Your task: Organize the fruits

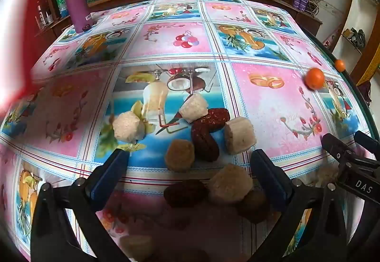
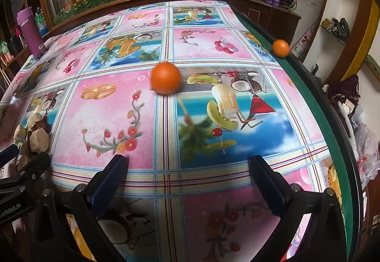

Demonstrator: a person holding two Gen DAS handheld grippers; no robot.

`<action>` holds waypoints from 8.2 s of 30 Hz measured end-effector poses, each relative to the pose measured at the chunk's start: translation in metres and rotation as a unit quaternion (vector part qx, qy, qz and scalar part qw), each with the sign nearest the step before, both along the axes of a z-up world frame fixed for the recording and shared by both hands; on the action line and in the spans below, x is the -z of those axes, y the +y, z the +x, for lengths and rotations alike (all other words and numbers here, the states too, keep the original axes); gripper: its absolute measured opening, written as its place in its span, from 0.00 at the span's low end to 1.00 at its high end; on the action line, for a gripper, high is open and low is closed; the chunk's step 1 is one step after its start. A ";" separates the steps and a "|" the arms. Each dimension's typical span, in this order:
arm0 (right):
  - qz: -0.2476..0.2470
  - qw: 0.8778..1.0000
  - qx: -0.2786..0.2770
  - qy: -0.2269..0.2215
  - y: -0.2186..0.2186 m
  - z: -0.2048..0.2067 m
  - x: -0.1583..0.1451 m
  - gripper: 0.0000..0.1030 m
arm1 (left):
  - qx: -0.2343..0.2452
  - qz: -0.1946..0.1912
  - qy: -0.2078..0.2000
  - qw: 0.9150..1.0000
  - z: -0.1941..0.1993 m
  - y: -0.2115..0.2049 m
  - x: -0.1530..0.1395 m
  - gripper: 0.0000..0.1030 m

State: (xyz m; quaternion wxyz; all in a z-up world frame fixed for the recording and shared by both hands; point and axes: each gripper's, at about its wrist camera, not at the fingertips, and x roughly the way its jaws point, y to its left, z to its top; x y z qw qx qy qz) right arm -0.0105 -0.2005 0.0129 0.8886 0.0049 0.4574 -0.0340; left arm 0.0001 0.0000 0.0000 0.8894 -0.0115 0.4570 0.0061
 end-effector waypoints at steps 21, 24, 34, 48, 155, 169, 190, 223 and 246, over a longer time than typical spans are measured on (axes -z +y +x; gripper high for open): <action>0.002 1.000 0.000 -0.002 0.000 0.000 0.000 1.00 | 0.000 0.000 0.000 1.000 0.000 0.000 0.000 1.00; 0.002 1.000 0.000 -0.002 -0.001 0.000 0.000 1.00 | 0.000 0.000 -0.001 1.000 0.000 0.000 0.000 1.00; 0.002 1.000 0.000 -0.002 -0.001 -0.001 0.000 1.00 | 0.000 0.001 -0.001 1.000 0.000 0.000 0.000 1.00; 0.002 1.000 0.000 -0.002 -0.002 0.000 0.000 1.00 | 0.000 0.001 -0.001 1.000 0.000 0.000 0.000 1.00; 0.156 0.945 -0.280 -0.059 0.065 -0.068 -0.069 0.32 | 0.089 -0.042 -0.093 0.991 -0.125 0.027 -0.105 0.32; 0.141 0.892 -0.429 -0.013 0.262 -0.124 -0.048 0.32 | -0.082 0.003 -0.067 0.994 -0.198 0.176 -0.073 0.32; 0.124 0.887 -0.444 0.011 0.298 -0.147 -0.034 0.53 | -0.160 0.023 -0.017 0.987 -0.213 0.230 -0.039 0.54; 0.117 0.958 -0.240 -0.104 0.066 -0.123 -0.068 0.66 | -0.038 0.061 -0.056 0.996 -0.170 0.054 -0.073 0.99; 0.090 0.954 -0.285 0.015 0.112 -0.061 -0.010 0.42 | 0.006 0.024 -0.014 1.000 -0.135 0.054 -0.040 0.99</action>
